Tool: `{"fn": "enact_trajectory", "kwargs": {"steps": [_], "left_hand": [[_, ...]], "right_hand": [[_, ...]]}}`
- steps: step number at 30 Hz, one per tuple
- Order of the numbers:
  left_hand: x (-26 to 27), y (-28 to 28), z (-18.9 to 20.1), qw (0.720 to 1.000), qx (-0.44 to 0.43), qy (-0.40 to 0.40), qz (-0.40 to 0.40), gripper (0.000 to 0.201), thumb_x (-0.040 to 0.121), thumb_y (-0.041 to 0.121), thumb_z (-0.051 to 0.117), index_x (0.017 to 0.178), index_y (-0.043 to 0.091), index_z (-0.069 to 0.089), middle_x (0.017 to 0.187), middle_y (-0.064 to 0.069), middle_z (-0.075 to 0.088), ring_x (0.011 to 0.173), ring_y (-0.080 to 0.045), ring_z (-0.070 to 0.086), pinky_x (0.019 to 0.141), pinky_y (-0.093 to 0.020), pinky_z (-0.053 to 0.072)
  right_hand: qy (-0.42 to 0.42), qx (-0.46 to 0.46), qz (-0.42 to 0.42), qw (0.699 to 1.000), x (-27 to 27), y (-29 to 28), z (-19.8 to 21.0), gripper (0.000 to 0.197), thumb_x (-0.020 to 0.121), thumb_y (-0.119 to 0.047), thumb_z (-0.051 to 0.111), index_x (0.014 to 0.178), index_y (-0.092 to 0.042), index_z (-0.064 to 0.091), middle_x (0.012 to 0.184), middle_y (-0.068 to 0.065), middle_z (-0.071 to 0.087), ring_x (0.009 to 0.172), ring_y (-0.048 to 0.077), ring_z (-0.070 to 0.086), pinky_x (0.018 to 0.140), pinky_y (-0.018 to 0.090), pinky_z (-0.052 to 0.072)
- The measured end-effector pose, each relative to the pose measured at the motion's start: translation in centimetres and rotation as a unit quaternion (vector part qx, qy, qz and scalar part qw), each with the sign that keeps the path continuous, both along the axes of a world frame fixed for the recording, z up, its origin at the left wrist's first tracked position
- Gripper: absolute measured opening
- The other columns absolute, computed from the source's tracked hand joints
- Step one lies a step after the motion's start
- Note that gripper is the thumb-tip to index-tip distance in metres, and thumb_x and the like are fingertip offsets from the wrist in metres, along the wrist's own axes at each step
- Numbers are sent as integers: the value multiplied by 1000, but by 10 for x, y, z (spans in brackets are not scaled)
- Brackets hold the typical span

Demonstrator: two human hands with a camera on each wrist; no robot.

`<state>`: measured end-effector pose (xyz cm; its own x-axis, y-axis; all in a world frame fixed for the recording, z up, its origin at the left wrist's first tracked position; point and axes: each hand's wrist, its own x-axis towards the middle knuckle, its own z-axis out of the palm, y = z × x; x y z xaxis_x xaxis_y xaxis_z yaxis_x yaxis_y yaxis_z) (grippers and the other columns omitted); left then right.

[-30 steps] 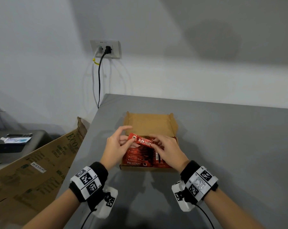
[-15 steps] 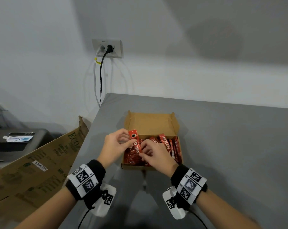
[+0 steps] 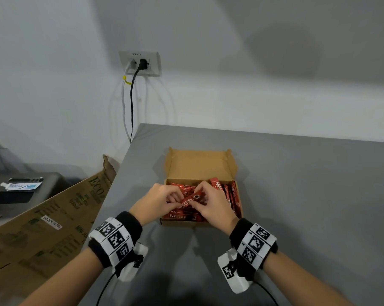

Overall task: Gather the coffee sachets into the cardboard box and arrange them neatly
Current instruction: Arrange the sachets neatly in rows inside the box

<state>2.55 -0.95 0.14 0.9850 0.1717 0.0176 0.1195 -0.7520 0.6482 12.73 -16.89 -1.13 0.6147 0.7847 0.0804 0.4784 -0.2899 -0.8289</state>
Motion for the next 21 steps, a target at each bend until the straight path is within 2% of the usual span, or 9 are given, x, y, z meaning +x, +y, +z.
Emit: {"fn": "enact_trajectory", "kwargs": {"steps": [3,4,6,8,10,14,18,21], "left_hand": [[-5,0,-1,999,-2,42,-20,10,78,14,73,87,12,71,82,1,70,69,10,60,69,-5,46],[-6,0,0,998,0,56,-33,10,79,14,72,89,11,72,84,0,71,66,8,60,68,-4,45],[-6,1,2,995,29,80,-58,13,81,13,70,93,10,73,89,0,71,68,4,59,67,-3,43],[-4,0,2,991,61,93,-69,13,82,14,68,93,9,74,93,-2,71,77,-7,63,72,-9,46],[-2,-1,0,990,79,96,-71,11,82,13,67,89,8,74,93,-4,71,82,-14,64,77,-19,50],[-1,-2,-4,991,80,93,-61,11,83,12,65,90,9,73,93,-3,70,82,-9,62,76,-18,50],[0,-3,-4,990,73,98,-65,13,81,21,69,89,12,72,90,-1,69,76,-5,59,74,-18,51],[1,-3,-5,988,73,112,-75,19,79,30,71,86,12,72,87,2,68,75,-5,60,71,-17,50]], "right_hand": [[-57,-82,48,994,-1,-2,-4,7,82,-25,69,83,-22,63,77,-13,59,70,-2,53,66,15,39],[-73,-105,59,990,-1,-2,-3,7,82,-29,68,83,-22,66,79,-12,60,70,-1,52,66,16,39],[-101,-132,71,984,0,-4,2,10,83,-31,65,86,-22,70,81,-12,58,70,-2,48,65,13,36],[-122,-156,89,976,1,-4,7,10,84,-27,65,88,-22,72,86,-11,58,73,-1,47,69,12,35],[-127,-188,119,967,2,-3,12,9,83,-24,68,90,-21,73,95,-7,64,83,5,56,77,17,41],[-164,-212,118,956,3,-1,16,11,84,-18,65,92,-18,73,92,-3,71,87,11,64,81,24,49],[-230,-248,132,932,-2,4,15,17,87,-14,57,96,-18,71,100,-2,70,97,17,61,85,30,45],[-235,-254,128,929,-5,7,11,19,87,-12,55,97,-17,71,103,0,68,101,20,59,84,32,45]]}}
